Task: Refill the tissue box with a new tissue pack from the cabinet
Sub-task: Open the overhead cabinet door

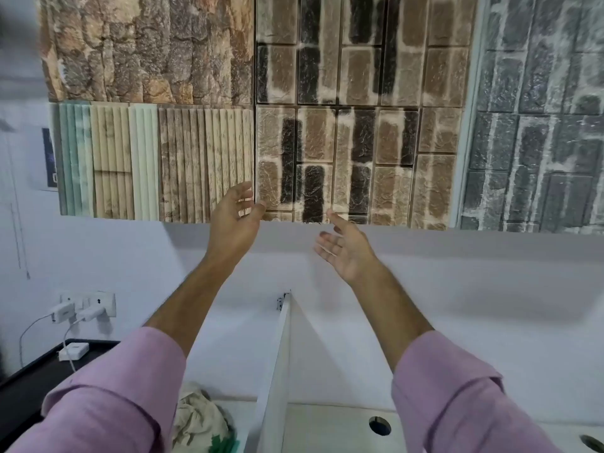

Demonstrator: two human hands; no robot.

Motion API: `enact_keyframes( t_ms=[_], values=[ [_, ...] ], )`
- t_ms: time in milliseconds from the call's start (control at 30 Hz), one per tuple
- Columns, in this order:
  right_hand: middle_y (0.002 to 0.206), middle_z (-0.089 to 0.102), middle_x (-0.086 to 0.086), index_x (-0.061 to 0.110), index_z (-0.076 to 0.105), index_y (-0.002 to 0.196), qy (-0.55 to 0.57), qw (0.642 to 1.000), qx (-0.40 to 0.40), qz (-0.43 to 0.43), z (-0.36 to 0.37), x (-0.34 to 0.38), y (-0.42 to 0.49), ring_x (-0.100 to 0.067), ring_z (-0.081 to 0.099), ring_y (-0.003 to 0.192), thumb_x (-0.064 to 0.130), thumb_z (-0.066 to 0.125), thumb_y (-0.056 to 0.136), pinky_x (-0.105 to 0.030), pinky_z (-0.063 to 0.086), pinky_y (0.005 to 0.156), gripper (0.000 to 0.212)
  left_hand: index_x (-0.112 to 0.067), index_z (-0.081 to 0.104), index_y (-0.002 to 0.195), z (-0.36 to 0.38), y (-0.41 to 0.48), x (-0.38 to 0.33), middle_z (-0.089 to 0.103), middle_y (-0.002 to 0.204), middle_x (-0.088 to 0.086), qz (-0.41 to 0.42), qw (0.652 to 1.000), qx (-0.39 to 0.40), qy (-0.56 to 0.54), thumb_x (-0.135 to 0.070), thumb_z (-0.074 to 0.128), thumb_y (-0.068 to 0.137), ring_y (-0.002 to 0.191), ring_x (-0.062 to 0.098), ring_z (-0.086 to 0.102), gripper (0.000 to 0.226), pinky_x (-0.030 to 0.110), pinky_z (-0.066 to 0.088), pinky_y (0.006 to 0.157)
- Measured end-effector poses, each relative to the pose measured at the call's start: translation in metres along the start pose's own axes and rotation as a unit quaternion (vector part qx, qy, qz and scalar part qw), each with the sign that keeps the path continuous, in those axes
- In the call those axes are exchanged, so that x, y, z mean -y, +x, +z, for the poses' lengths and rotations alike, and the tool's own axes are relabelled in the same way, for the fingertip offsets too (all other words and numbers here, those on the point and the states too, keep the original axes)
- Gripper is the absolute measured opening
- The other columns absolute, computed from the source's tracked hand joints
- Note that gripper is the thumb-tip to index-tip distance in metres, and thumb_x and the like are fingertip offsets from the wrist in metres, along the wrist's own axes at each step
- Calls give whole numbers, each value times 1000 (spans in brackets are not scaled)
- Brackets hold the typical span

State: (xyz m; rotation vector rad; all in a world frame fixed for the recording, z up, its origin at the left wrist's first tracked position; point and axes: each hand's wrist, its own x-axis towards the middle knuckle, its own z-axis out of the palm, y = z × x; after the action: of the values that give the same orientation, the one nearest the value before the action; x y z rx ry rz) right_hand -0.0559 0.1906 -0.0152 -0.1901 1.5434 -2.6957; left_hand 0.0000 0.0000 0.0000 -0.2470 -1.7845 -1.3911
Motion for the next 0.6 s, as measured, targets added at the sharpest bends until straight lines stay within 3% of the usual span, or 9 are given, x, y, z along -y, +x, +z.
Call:
enact_keyframes(
  t_ms=[67,233,333,433,600],
  values=[
    [149,49,-24,8,56,131,63,998,4,-7,12,0,3,-32,60,122,20,72,97,-43,52,105,39,-19,53,145,-3,0,-1,62,134,-3,-9,1000,-5,-1,-23,66,99,120,13,62,48,11,44,78],
    [166,25,-26,6,48,147,180,983,11,16,28,-1,5,-36,41,148,9,64,101,-41,51,105,49,-20,53,145,-9,-4,2,61,134,-3,-14,1000,-1,-5,-21,65,99,113,9,62,47,5,44,73],
    [162,30,-25,2,56,129,193,981,10,25,28,1,-3,-37,40,148,6,64,101,-44,49,111,29,-20,52,145,-14,-7,0,60,134,-3,-13,1000,1,-2,-21,64,100,109,6,61,47,0,45,69],
    [154,39,-25,6,60,102,199,980,-1,23,28,0,-10,-36,44,144,6,66,99,-41,53,104,6,-19,52,145,-16,-11,-3,60,134,-3,-14,1000,4,-7,-21,65,100,114,8,61,47,6,46,74],
    [125,55,-22,9,63,103,193,981,5,-4,25,-6,-21,-32,61,106,10,63,102,-43,53,104,2,-19,52,146,-20,-16,-8,60,135,-3,-14,1000,8,-10,-22,65,99,119,12,61,48,10,46,79]
  ],
)
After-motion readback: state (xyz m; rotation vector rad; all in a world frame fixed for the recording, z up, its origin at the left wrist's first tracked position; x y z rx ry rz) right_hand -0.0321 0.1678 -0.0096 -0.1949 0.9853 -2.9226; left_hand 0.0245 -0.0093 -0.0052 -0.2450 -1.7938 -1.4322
